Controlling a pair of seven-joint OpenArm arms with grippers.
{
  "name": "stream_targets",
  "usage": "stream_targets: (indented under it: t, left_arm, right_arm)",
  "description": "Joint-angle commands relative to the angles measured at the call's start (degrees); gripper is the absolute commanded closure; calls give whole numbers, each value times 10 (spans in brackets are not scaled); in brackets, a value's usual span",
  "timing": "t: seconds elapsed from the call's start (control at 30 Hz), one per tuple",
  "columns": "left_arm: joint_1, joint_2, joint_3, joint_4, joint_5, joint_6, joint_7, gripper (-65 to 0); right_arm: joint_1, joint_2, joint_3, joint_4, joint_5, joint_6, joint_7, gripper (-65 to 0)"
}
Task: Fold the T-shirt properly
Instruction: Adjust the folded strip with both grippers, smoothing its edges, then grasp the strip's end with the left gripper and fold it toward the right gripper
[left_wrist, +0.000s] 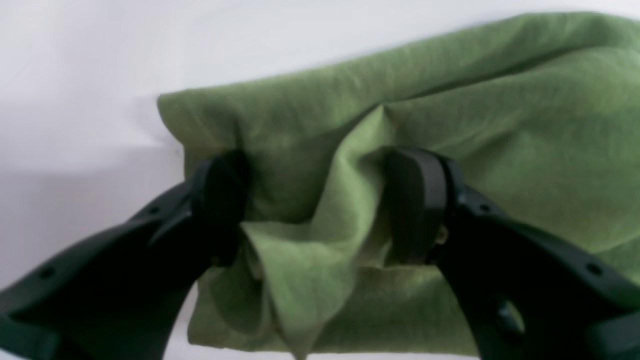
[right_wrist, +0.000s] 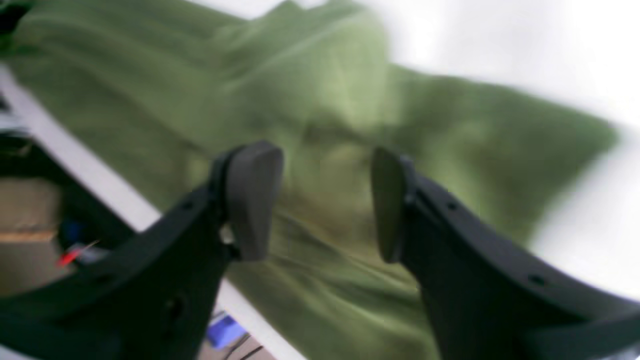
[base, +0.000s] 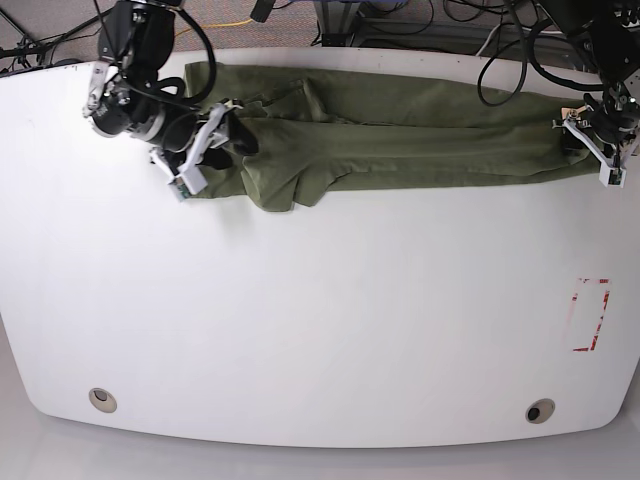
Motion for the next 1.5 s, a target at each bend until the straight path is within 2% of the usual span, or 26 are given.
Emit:
stream_targets:
  t: [0.0, 0.13, 0.3, 0.6, 0.7, 0.83, 1.07, 1.17, 1.3, 1.47]
  left_arm:
    - [1, -6, 0, 5, 11, -1, 11, -397]
    - [0, -6, 0, 5, 11, -1, 11, -397]
    - [-2, -6, 1, 2, 11, -1, 11, -397]
    - [-4, -5, 58, 5, 5, -1, 14, -401]
    - [-21, -5, 56, 5, -40, -1, 43, -418]
    - [-39, -9, 48, 9, -105, -1, 95, -461]
    - [-55, -10, -1, 77, -159, -1, 178, -550]
    - [-50, -16, -28, 93, -204, -1, 203, -578]
    - [-37, -33, -51, 81, -239, -1, 212, -583]
    - [-26, -47, -56, 33, -255, -1, 211, -581]
  right_arm:
    - [6, -15, -21, -3, -23, 1, 17, -244]
    - [5, -27, -50, -39, -74, 1, 46, -201]
    - [6, -24, -54, -115, -115, 1, 111, -189]
    - [35, 62, -52, -234, -122, 1, 189, -189]
    - [57, 85, -52, -243, -122, 1, 194, -189]
    - [67, 100, -53, -238, -122, 1, 192, -189]
    - [82, 98, -57, -225, -122, 1, 172, -189]
    - [81, 87, -57, -225, -122, 1, 172, -189]
    - [79, 81, -57, -225, -122, 1, 172, -189]
    - [77, 81, -57, -225, -122, 1, 172, -189]
